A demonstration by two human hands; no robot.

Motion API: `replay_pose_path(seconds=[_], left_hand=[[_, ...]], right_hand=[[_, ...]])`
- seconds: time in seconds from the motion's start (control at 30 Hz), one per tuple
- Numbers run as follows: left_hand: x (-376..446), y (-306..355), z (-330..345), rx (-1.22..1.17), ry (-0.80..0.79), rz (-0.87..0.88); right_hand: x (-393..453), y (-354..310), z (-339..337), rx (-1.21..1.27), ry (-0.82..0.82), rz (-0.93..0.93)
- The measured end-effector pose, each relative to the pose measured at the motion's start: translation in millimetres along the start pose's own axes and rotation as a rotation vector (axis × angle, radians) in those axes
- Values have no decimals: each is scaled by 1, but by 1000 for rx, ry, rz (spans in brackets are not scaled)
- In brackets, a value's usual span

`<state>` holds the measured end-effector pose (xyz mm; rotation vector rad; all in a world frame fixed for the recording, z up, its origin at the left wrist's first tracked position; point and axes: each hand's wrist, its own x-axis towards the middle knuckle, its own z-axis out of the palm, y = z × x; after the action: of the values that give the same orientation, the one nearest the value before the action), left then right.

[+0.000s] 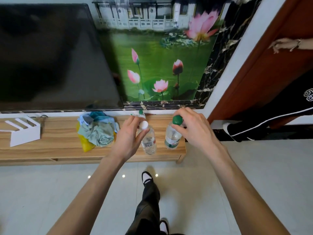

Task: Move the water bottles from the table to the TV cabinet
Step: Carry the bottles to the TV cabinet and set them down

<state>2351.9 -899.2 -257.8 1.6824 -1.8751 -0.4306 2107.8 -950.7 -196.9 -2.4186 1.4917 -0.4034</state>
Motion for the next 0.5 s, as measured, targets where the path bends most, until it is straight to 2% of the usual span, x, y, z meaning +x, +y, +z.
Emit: replay_pose_path(seconds=[0.2, 0.5], left_hand=[[76, -49, 20, -21, -155, -38], [165, -120, 60, -66, -182, -135]], right_hand=[[77, 25, 31, -25, -132, 58], [181, 63, 92, -19, -278, 160]])
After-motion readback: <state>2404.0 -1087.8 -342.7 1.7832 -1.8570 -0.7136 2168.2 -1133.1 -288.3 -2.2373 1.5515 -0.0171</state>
